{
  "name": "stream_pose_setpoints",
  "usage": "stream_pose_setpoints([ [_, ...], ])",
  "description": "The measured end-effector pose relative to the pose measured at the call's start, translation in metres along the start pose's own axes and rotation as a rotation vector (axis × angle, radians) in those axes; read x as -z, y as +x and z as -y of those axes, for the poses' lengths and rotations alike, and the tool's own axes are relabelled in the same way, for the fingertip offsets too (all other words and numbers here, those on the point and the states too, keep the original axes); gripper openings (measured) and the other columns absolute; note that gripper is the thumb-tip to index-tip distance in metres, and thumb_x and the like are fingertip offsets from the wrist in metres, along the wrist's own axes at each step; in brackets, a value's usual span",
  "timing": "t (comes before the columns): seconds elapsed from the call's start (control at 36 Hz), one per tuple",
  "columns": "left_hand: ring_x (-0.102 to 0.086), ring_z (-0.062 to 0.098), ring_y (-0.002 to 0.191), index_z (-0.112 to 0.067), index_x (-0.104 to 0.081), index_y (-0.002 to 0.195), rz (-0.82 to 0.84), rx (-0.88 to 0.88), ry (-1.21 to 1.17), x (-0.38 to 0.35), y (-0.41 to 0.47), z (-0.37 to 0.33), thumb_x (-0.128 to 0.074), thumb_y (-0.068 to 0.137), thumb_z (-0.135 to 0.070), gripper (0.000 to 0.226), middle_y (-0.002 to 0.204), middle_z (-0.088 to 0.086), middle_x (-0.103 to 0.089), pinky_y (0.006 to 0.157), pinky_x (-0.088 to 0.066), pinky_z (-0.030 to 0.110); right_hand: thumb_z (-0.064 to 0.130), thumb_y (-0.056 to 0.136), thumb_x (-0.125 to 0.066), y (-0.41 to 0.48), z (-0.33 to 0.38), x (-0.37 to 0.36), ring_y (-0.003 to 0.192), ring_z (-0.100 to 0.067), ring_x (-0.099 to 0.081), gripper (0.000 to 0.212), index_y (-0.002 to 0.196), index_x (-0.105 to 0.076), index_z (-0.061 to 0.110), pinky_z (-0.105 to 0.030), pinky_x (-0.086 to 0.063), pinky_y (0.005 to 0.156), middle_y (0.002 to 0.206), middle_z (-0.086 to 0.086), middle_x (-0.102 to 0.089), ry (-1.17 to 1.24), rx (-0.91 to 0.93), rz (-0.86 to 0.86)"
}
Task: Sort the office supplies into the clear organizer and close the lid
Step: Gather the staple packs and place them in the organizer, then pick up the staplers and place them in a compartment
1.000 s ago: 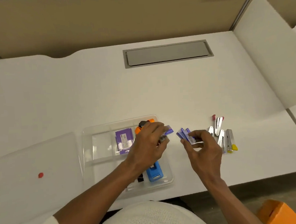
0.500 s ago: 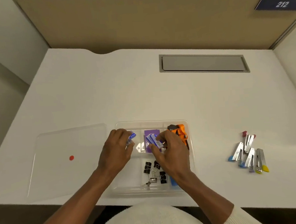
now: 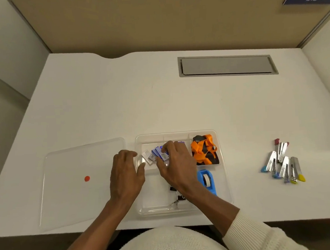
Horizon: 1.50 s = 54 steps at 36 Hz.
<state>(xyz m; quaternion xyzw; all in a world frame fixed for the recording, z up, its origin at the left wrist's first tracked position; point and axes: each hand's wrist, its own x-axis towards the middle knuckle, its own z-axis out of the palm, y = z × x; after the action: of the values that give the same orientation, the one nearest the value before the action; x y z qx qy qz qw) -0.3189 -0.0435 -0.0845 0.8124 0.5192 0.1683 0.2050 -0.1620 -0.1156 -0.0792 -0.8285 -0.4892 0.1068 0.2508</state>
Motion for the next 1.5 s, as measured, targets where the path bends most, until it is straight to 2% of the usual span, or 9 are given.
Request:
stream_pose_setpoints([
  [0.14,-0.067,0.021,0.072,-0.014,-0.062,0.109,0.051,0.109,-0.093,0.0,-0.004,0.007,-0.08,0.086,-0.018,0.029,0.096,0.002,-0.07,0.069,-0.059,0.038,0.04,0.086,-0.074,0.011,0.005,-0.021,0.089,-0.02,-0.06,0.035,0.11,-0.061,0.018,-0.033,-0.057,0.062,0.102,-0.003,-0.068,-0.119,0.084,-0.013],
  [0.44,-0.069,0.029,0.073,-0.01,-0.061,0.107,0.123,0.143,-0.015,0.003,0.005,-0.006,-0.081,0.085,-0.013,0.03,0.091,0.01,-0.073,0.067,-0.055,0.033,0.041,0.089,-0.072,0.0,-0.002,-0.025,0.109,-0.019,-0.058,0.038,0.119,-0.063,0.02,-0.032,-0.06,0.072,0.122,-0.003,-0.061,-0.029,0.048,0.011],
  [0.61,-0.066,0.039,0.102,-0.004,-0.057,0.124,0.168,0.067,0.245,0.009,0.004,-0.015,-0.08,0.084,-0.03,0.053,0.119,0.018,-0.064,0.065,-0.058,0.047,0.033,0.093,-0.068,-0.037,-0.041,0.023,0.116,-0.011,-0.053,0.026,0.116,-0.063,0.021,-0.015,-0.051,0.073,0.121,0.002,-0.059,0.097,-0.022,-0.146],
  [0.67,-0.059,0.04,0.11,-0.001,-0.056,0.126,0.15,-0.018,0.295,0.011,0.004,-0.025,-0.082,0.08,-0.03,0.061,0.124,0.021,-0.06,0.067,-0.058,0.049,0.036,0.096,-0.065,-0.048,-0.062,0.043,0.113,-0.008,-0.054,0.025,0.115,-0.066,0.019,-0.006,-0.046,0.072,0.12,0.003,-0.06,0.094,-0.071,-0.219],
  [0.86,-0.053,0.028,0.124,-0.012,-0.056,0.127,0.206,-0.338,0.044,-0.015,0.006,-0.093,-0.082,0.083,-0.03,0.054,0.134,0.012,-0.057,0.082,-0.062,0.044,0.034,0.089,-0.074,-0.074,-0.148,0.111,0.091,-0.012,-0.062,0.031,0.117,-0.063,0.024,-0.02,-0.054,0.063,0.118,0.001,-0.06,0.019,-0.426,-0.433],
  [1.0,-0.055,0.026,0.117,-0.013,-0.063,0.116,0.257,-0.596,0.011,-0.05,0.01,-0.172,-0.076,0.088,-0.031,0.036,0.127,0.007,-0.061,0.089,-0.057,0.04,0.032,0.085,-0.078,-0.084,-0.211,0.141,0.116,-0.023,-0.055,0.045,0.123,-0.057,0.024,-0.035,-0.054,0.076,0.127,-0.002,-0.06,-0.067,-0.642,-0.497],
  [1.17,-0.057,0.028,0.113,-0.007,-0.064,0.117,0.348,-0.845,-0.01,-0.106,0.014,-0.247,-0.075,0.087,-0.033,0.041,0.121,0.011,-0.062,0.087,-0.056,0.041,0.035,0.083,-0.077,-0.089,-0.264,0.161,0.118,-0.024,-0.052,0.052,0.128,-0.053,0.023,-0.041,-0.057,0.075,0.126,-0.001,-0.059,-0.104,-0.709,-0.503],
  [1.36,-0.043,0.034,0.134,-0.004,-0.05,0.138,0.548,-0.995,0.149,-0.166,0.02,-0.316,-0.076,0.075,-0.064,0.091,0.146,0.017,-0.046,0.102,-0.049,0.046,0.054,0.08,-0.076,-0.086,-0.301,0.163,0.118,-0.029,-0.054,0.068,0.135,-0.052,0.021,-0.044,-0.051,0.094,0.131,-0.011,-0.058,-0.194,-0.793,-0.374],
  [1.5,-0.026,0.038,0.148,-0.004,-0.025,0.155,0.652,-1.069,0.267,-0.206,0.028,-0.343,-0.075,0.059,-0.081,0.133,0.163,0.021,-0.024,0.108,-0.044,0.048,0.063,0.08,-0.072,-0.084,-0.312,0.158,0.122,-0.031,-0.053,0.078,0.141,-0.046,0.022,-0.044,-0.056,0.087,0.135,-0.015,-0.055,-0.16,-0.839,-0.281],
])
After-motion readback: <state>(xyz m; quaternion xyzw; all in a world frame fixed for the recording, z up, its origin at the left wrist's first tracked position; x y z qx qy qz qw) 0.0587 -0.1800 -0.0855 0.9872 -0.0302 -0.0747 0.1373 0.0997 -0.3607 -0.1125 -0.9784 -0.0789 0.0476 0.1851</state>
